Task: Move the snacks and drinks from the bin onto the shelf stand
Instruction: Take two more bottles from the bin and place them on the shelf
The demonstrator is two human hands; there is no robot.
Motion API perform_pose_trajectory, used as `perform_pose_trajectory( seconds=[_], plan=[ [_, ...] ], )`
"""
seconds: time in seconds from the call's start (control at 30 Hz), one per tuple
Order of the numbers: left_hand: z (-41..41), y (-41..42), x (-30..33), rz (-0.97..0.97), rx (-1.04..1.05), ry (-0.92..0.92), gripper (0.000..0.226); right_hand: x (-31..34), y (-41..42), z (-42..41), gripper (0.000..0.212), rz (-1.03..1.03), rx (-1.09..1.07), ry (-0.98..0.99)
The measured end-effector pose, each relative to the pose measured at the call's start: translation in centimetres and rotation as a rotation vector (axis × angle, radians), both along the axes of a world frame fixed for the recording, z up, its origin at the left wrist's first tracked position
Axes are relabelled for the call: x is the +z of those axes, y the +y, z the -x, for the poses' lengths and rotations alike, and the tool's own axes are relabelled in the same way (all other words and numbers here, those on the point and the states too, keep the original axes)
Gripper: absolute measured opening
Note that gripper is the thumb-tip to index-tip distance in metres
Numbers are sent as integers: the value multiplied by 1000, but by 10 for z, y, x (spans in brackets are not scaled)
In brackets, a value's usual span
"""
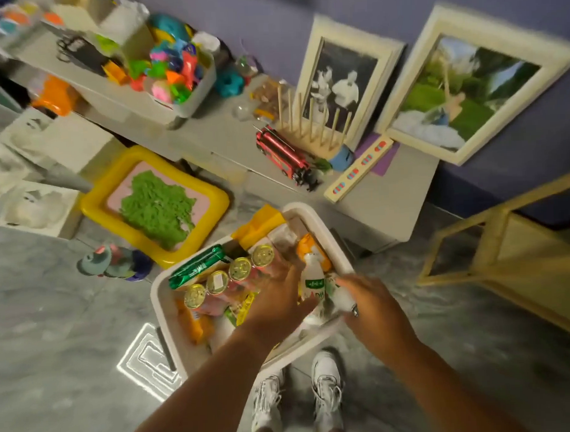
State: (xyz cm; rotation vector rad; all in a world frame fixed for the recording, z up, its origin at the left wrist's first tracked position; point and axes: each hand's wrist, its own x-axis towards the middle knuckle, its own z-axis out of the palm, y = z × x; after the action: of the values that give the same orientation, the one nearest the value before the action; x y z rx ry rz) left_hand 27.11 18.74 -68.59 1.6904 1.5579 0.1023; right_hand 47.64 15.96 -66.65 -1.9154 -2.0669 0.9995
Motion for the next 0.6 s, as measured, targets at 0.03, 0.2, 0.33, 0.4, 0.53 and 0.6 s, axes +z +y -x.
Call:
perform_pose_trajectory(
  seconds=[0.03,0.2,0.33,0.4,0.53,0.6],
  plan=[
    [-3,-1,-10,15,3,-19,70,-5,1,4,63,-21,-18,-20],
    [-12,5,-36,7,64,-101,91,-16,2,8,61,-22,-1,-214],
    [-18,9,-46,-29,-10,-74,105,-24,7,9,57,11,-19,-236],
    [-22,9,-50,-63,-47,-9,102,-24,16,9,50,-15,-92,-163],
    [-23,10,-52,-128,-24,17,86,-27,29,13,51,-52,-240,-35],
    [-21,9,-52,-157,-18,-8,85,-31,32,17,49,-70,-250,-36]
  ],
)
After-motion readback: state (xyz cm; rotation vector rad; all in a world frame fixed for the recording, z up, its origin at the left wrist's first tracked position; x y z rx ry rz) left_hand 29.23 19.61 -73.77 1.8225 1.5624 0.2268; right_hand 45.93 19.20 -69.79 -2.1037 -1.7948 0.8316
